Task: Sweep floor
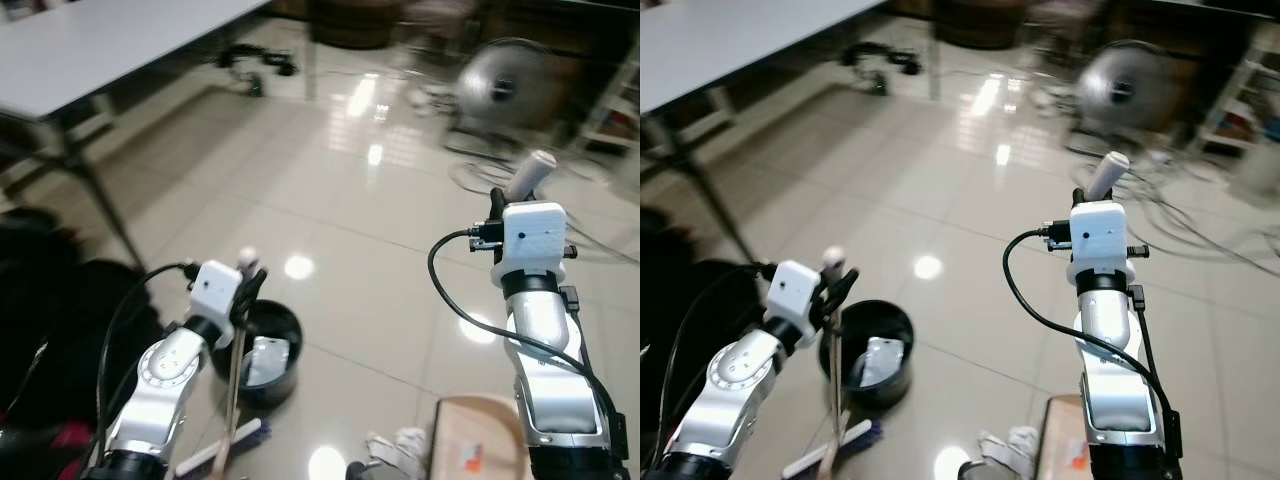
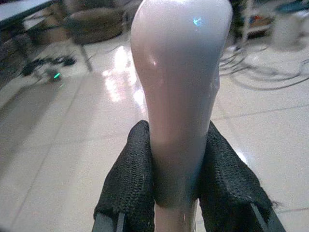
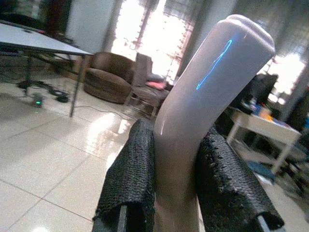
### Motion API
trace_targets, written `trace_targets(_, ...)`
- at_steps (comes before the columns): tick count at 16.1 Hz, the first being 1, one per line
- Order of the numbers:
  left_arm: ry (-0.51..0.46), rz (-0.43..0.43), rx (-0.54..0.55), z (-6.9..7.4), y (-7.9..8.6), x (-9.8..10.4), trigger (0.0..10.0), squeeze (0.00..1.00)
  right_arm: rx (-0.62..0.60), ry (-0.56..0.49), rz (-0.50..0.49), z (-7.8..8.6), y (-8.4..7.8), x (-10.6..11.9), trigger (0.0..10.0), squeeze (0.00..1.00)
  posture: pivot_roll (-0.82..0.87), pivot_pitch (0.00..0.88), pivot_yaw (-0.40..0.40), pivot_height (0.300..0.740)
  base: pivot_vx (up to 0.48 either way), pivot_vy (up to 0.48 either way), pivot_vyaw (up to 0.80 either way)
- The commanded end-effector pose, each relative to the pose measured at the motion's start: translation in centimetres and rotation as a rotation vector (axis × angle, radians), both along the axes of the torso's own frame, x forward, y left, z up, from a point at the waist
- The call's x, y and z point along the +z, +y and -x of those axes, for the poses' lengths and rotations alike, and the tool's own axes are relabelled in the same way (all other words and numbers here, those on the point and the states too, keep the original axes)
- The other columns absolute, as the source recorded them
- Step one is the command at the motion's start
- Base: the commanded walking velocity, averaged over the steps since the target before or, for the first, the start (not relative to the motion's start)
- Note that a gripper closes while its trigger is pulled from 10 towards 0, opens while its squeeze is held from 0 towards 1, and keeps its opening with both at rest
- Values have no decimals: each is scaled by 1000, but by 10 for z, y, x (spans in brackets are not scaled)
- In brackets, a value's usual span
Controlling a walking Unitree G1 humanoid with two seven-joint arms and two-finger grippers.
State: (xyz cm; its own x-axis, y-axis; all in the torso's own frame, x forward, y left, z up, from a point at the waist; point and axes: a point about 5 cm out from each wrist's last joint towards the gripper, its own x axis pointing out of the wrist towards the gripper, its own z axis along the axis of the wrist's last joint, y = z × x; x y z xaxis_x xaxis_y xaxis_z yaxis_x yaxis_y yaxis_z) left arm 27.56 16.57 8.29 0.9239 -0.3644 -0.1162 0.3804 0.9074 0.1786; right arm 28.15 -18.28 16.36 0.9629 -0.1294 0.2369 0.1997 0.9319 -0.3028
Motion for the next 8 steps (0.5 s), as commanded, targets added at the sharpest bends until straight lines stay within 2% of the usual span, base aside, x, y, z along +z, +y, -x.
trace_targets(1, -68, 33, -5, -5, -8, 20, 10000, 0, 16, -28, -37, 3, 3, 6, 10000, 0, 25, 13, -1, 740, 0, 0, -800)
trace_targets(3, -68, 66, 1, -2, -12, 26, 10000, 0, 46, -21, -80, 3, 9, 3, 10000, 0, 27, 7, -2, 740, 0, 0, -800)
trace_targets(5, -39, 66, -14, 3, -14, 22, 10000, 0, 59, -12, -114, 2, 12, 0, 10000, 0, 30, 0, -5, 740, 0, 0, -800)
trace_targets(8, -24, 111, -29, 3, -20, 23, 10000, 0, 78, -19, -98, -1, 15, 1, 10000, 0, 26, 0, -9, 740, 0, 0, -800)
